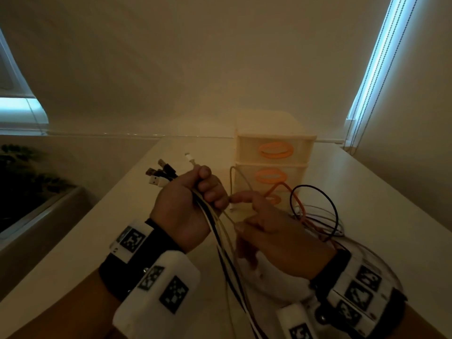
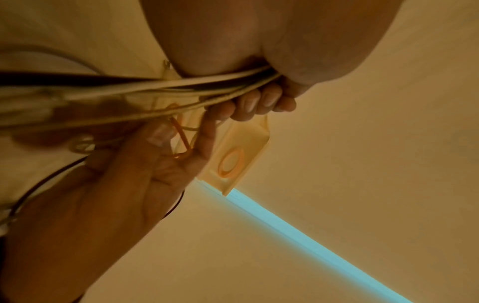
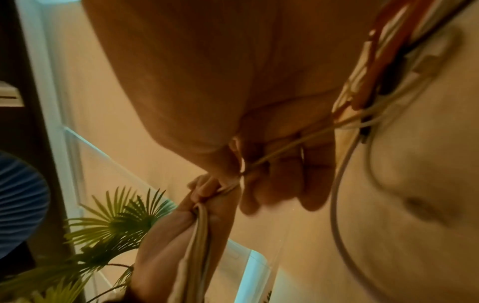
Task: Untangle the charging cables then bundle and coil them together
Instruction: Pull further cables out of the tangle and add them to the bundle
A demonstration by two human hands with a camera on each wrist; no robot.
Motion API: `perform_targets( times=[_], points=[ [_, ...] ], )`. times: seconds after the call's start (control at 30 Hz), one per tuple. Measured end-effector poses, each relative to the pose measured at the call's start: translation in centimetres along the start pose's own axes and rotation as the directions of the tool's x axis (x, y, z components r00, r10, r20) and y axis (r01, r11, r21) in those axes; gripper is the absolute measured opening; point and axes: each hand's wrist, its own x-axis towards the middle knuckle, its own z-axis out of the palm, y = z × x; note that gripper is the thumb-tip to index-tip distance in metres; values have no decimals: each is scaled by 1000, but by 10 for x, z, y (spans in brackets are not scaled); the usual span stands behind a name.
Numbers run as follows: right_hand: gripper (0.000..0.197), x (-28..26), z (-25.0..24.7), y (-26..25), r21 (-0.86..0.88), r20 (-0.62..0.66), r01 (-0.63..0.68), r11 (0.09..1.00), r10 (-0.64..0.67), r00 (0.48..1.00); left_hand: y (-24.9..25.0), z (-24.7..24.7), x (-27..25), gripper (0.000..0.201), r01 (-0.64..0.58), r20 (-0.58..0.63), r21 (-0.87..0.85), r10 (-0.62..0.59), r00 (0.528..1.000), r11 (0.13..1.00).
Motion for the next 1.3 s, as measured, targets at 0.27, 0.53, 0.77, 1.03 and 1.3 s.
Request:
perform_targets(
  times=[0.27, 0.53, 0.77, 1.03, 1.3],
  points=[
    [24, 1, -30, 14, -215, -86, -91, 972, 74, 994, 60, -25, 5, 31, -63, 14, -143, 66, 998, 988],
    [22, 9, -39, 21, -433, -328, -51, 900, -104, 939, 73, -25, -3, 25, 130, 329, 29, -132, 935, 991],
    [15, 15, -39, 21, -287, -547, 67, 955, -222, 807, -3, -15, -11, 34, 364, 238, 557, -564, 791, 746],
    [13, 7, -27, 13, -192, -393, 201, 961, -263, 881, -15, -10, -6, 34, 359, 92, 348, -413, 906, 866],
    [16, 1, -26, 11, -364, 54, 39, 931, -20, 998, -11, -12, 2, 30, 182, -9, 18, -182, 983, 983]
  ],
)
